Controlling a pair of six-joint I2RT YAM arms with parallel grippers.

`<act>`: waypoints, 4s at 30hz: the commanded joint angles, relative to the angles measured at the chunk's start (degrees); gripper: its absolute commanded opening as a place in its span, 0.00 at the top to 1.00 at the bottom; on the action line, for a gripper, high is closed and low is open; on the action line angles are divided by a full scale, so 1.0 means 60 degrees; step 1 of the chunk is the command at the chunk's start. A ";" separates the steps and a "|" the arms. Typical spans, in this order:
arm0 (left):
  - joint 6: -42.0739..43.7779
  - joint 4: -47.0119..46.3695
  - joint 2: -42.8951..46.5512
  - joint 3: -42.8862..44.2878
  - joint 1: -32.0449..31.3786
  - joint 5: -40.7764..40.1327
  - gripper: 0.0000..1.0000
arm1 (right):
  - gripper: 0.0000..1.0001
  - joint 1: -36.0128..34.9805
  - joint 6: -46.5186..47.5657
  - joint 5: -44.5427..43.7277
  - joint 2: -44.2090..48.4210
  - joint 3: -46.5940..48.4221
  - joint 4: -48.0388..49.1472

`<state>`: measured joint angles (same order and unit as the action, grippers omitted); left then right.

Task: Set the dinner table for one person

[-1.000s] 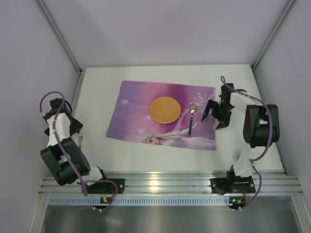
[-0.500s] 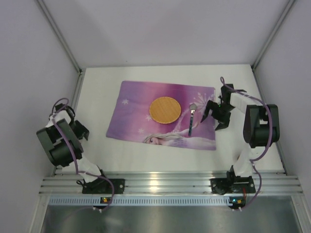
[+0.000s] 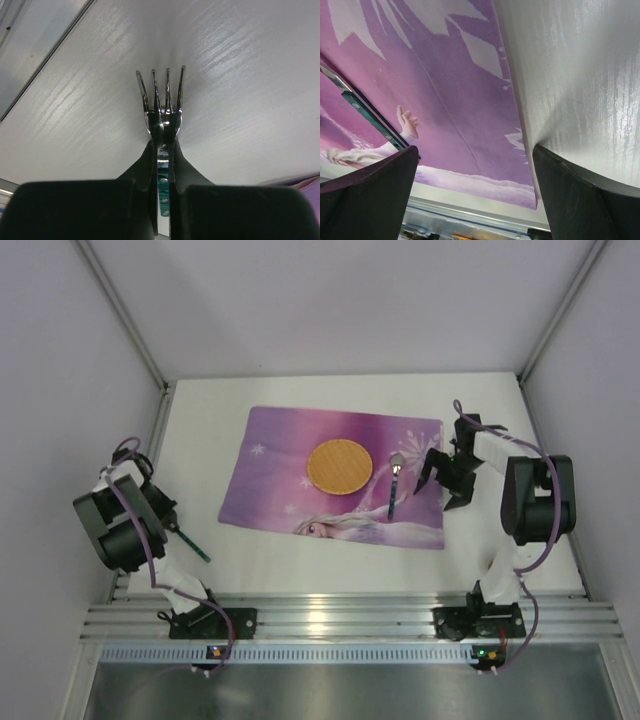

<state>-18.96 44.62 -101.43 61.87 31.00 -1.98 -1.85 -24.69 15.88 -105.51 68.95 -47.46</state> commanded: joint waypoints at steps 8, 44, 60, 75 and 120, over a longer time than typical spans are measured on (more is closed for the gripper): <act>-0.0135 -0.0860 -0.0703 0.0234 -0.0069 -0.0389 1.00 | 0.02 -0.0029 -0.0104 -0.0200 -0.0094 0.0285 0.0088; 0.2398 -0.0699 -0.3442 0.7064 -0.7760 0.0052 1.00 | 0.01 0.0525 0.0159 -0.0024 0.1105 -0.0959 0.0513; 0.1433 -0.1021 -0.2593 0.4953 -0.7775 -0.0724 0.79 | 0.01 0.1186 0.0277 0.0692 0.0887 -0.0287 0.0835; -0.0267 -0.0874 -0.1438 0.4646 -0.7775 -0.0081 0.02 | 0.08 0.1392 0.0130 0.1030 -0.1192 0.1648 0.1538; -0.0575 -0.0816 0.1978 0.1701 -0.7760 -0.0198 0.08 | 1.00 0.1831 0.0511 -0.0785 -0.1736 0.2762 0.0221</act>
<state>-22.41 41.52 -92.47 72.40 -15.46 -2.85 8.56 -22.85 14.94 -118.80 86.26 -44.56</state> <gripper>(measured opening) 0.920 0.008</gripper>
